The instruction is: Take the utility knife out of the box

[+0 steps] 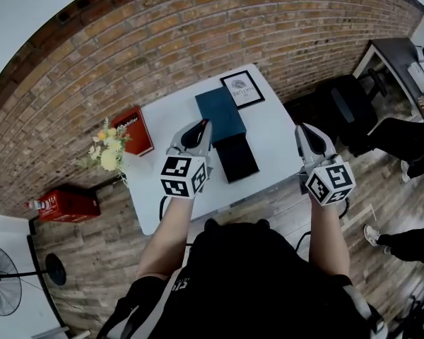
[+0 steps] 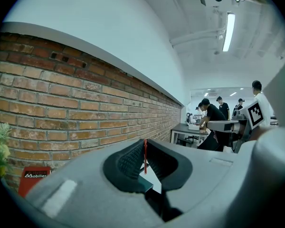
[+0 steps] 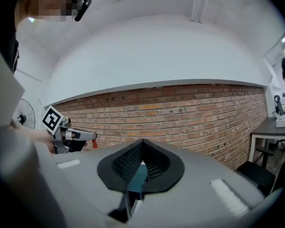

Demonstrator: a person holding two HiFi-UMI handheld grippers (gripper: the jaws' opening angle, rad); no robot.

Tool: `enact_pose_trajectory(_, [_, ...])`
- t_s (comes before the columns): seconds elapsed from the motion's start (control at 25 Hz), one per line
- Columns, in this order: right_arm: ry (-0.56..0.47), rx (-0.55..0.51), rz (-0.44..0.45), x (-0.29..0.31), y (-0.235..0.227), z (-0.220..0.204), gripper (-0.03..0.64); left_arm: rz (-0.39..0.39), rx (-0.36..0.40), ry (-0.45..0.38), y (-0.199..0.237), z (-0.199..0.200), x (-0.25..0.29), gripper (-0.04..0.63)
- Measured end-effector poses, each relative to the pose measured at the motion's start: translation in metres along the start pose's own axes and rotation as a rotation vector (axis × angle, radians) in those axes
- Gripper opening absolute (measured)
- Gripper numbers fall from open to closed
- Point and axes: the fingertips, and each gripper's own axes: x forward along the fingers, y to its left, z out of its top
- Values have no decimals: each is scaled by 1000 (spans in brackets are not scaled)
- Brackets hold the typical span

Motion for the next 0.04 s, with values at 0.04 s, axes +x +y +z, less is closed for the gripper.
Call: enact_pose_trajectory(0.04, [1,-1,-2,0,0,0,-2,-1,1,0,0,0,0,20])
